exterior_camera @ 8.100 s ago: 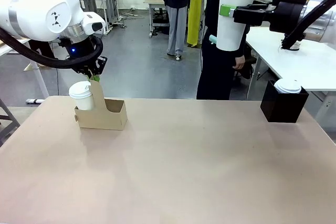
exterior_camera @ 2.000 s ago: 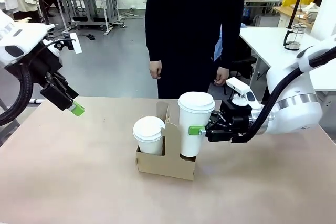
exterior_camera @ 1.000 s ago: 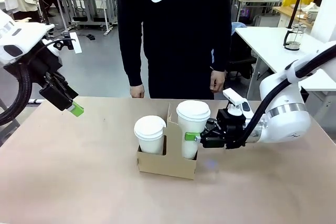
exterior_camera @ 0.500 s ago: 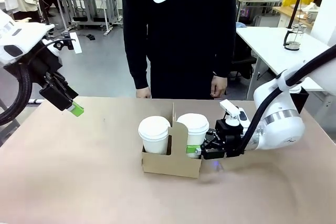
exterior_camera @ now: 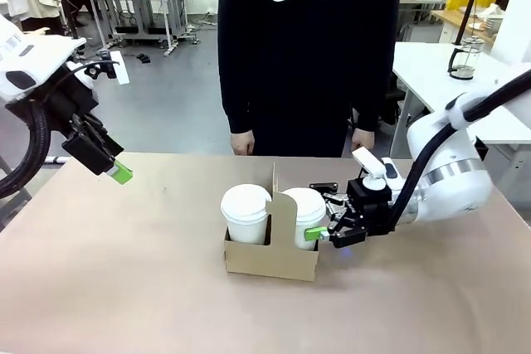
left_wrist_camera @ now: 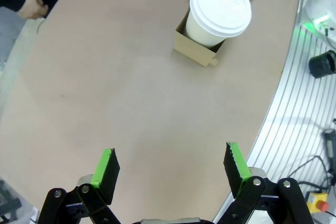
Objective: Pour a drink into a cup and package it in a carrier.
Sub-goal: Insert the held 600 ml Paper Cup into the Cup Carrier.
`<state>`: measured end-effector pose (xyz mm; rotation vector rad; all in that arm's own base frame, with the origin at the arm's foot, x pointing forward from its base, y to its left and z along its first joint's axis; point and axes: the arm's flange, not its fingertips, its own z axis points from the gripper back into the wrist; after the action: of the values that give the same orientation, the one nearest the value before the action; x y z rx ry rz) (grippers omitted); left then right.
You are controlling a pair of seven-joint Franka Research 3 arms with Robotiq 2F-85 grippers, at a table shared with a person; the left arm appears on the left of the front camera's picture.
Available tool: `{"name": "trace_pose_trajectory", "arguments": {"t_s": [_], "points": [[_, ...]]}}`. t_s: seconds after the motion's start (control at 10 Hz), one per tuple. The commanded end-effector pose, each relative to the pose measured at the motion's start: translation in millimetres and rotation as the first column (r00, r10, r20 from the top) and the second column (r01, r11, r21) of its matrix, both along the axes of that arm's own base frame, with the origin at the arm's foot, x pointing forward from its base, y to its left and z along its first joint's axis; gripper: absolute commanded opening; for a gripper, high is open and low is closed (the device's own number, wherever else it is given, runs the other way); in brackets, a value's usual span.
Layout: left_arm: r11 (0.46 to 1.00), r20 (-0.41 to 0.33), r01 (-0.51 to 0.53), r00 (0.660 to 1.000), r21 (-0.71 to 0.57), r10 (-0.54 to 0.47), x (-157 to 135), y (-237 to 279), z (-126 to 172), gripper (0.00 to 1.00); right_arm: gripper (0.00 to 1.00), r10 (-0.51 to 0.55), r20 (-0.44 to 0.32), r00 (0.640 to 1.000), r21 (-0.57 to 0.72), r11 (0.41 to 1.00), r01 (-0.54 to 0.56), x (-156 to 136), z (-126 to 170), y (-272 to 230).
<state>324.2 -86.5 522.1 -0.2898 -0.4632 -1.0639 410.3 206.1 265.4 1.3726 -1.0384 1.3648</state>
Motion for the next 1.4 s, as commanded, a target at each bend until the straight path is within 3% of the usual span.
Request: {"name": "trace_pose_trajectory", "arguments": {"t_s": [0.0, 0.2, 0.4, 0.5, 0.7, 0.8, 1.0, 1.2, 1.3], "points": [[1.000, 0.003, 0.012, 1.000, -0.002, -0.012, -0.6, 1.3, 0.6, 1.00, 1.00, -0.028, 0.014, 1.000, -0.114, 0.993, 0.029, -6.5, 18.1, -21.6], [1.000, 0.003, 0.012, 1.000, -0.002, -0.012, -0.6, 1.3, 0.6, 1.00, 1.00, -0.088, 0.025, 0.996, -0.164, 0.982, 0.091, -4.6, 30.5, -43.3], [1.000, 0.003, 0.012, 1.000, -0.002, -0.012, -0.6, 1.3, 0.6, 1.00, 1.00, -0.230, 0.007, 0.973, -0.272, 0.936, 0.223, -3.8, 56.9, -86.5], [1.000, 0.003, 0.012, 1.000, -0.002, -0.012, -0.6, 1.3, 0.6, 1.00, 1.00, -0.392, -0.075, 0.917, -0.390, 0.858, 0.335, -6.0, 76.1, -122.6], [1.000, 0.003, 0.012, 1.000, -0.002, -0.012, -0.6, 1.3, 0.6, 1.00, 1.00, -0.660, -0.094, 0.745, -0.583, 0.643, 0.496, -29.0, 113.1, -196.3], [1.000, 0.003, 0.012, 1.000, -0.002, -0.012, -0.6, 1.3, 0.6, 1.00, 1.00, -0.707, -0.074, 0.704, -0.623, 0.584, 0.521, -38.5, 122.3, -219.4], [1.000, 0.003, 0.012, 1.000, -0.002, -0.012, -0.6, 1.3, 0.6, 1.00, 1.00, -0.734, -0.052, 0.677, -0.658, 0.535, 0.530, -49.7, 126.2, -241.1], [1.000, 0.003, 0.012, 1.000, -0.002, -0.012, -0.6, 1.3, 0.6, 1.00, 1.00, -0.742, -0.059, 0.667, -0.622, 0.550, 0.557, -47.4, 119.1, -240.8], [1.000, 0.003, 0.012, 1.000, -0.002, -0.012, -0.6, 1.3, 0.6, 1.00, 1.00, -0.754, -0.008, 0.657, -0.647, 0.505, 0.571, -17.6, 130.1, -260.3]]}}
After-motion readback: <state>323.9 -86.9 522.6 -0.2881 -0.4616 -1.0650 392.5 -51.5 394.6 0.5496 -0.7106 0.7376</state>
